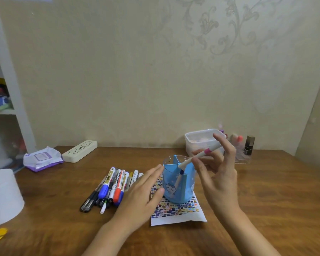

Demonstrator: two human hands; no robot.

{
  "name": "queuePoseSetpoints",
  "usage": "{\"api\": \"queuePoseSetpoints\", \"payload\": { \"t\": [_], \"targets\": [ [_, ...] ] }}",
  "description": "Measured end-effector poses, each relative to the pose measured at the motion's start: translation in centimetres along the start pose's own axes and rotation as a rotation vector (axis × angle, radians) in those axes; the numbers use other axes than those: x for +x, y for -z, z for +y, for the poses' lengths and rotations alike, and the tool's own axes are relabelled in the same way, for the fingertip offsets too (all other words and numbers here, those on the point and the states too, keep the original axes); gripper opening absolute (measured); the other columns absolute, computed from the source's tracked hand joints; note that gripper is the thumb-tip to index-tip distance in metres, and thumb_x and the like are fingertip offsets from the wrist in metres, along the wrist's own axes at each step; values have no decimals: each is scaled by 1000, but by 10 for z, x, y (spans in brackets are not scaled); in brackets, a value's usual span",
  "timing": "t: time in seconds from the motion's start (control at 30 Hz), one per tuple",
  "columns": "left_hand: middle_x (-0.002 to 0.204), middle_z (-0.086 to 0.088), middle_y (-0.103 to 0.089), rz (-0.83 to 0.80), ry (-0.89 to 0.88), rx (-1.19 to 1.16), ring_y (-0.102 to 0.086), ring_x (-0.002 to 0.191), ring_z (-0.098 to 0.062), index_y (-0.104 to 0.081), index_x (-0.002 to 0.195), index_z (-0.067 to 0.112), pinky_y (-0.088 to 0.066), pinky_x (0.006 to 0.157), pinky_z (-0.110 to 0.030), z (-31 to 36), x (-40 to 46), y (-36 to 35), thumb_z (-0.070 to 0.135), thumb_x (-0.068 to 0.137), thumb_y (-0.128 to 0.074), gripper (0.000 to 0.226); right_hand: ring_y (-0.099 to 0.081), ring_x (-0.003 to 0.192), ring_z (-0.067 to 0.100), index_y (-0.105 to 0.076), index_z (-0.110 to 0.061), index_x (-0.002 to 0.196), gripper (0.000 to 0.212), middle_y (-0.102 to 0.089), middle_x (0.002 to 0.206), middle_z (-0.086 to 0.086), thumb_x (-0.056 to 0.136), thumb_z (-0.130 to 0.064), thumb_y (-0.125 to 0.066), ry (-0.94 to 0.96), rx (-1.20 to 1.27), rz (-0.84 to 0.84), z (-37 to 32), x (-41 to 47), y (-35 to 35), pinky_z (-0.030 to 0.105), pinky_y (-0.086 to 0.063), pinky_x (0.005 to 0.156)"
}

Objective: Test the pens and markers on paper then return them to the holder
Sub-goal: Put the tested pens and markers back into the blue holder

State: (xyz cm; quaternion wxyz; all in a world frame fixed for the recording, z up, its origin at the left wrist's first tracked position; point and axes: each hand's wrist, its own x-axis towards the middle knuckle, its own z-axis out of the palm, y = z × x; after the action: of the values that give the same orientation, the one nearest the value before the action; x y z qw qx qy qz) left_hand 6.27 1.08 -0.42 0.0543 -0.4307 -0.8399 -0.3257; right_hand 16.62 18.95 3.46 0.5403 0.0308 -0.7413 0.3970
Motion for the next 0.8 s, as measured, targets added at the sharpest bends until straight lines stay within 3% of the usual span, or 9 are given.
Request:
{"api": "queuePoseSetpoints", "payload": {
  "t": [0.17,0.3,0.43,0.53,0.7,0.8],
  "targets": [
    [144,51,-6,31,-32,-32,-6,128,32,-18,149,55,-21,109,-15,-2,-1,1,43,103,-43,54,-73,89,4,-39,-36,140,52,-72,97,-12,97,-18,-63,-7,-123,12,7,1,-3,36,-61,74],
    [152,44,-10,25,-61,-16,-10,137,22,-15,148,59,-21,112,-17,-3,-2,1,42,103,-42,55,-69,87,1,-48,-41,136,37,-68,95,-22,99,-41,-50,2,-277,-39,10,0,-3,35,-57,70],
    [152,43,-14,26,-66,-12,-12,137,21,-16,147,60,-21,112,-18,-5,-2,0,40,104,-42,54,-65,99,5,-63,-27,126,28,-68,104,-14,103,-35,-49,32,-294,-100,23,4,-4,40,-55,82],
    [152,42,-16,28,-61,-21,-13,137,21,-20,148,58,-21,112,-16,-6,-1,0,37,105,-41,52,-61,101,5,-66,-27,122,31,-64,108,-14,101,-37,-46,72,-368,-102,26,2,-6,39,-55,82],
    [144,47,-18,0,-50,9,-13,128,31,-20,147,60,-15,98,3,-8,0,2,30,106,-38,53,-59,110,10,-71,-26,121,30,-56,121,-11,103,-36,-48,64,-421,-107,34,-1,-9,41,-54,88],
    [148,41,-25,-6,-35,-11,-19,136,20,-19,146,63,-23,110,-12,-14,-1,6,26,106,-39,58,-61,113,13,-68,-27,128,36,-53,130,-12,102,-35,-44,32,-425,-143,38,-3,-9,45,-54,92]
  ]
}}
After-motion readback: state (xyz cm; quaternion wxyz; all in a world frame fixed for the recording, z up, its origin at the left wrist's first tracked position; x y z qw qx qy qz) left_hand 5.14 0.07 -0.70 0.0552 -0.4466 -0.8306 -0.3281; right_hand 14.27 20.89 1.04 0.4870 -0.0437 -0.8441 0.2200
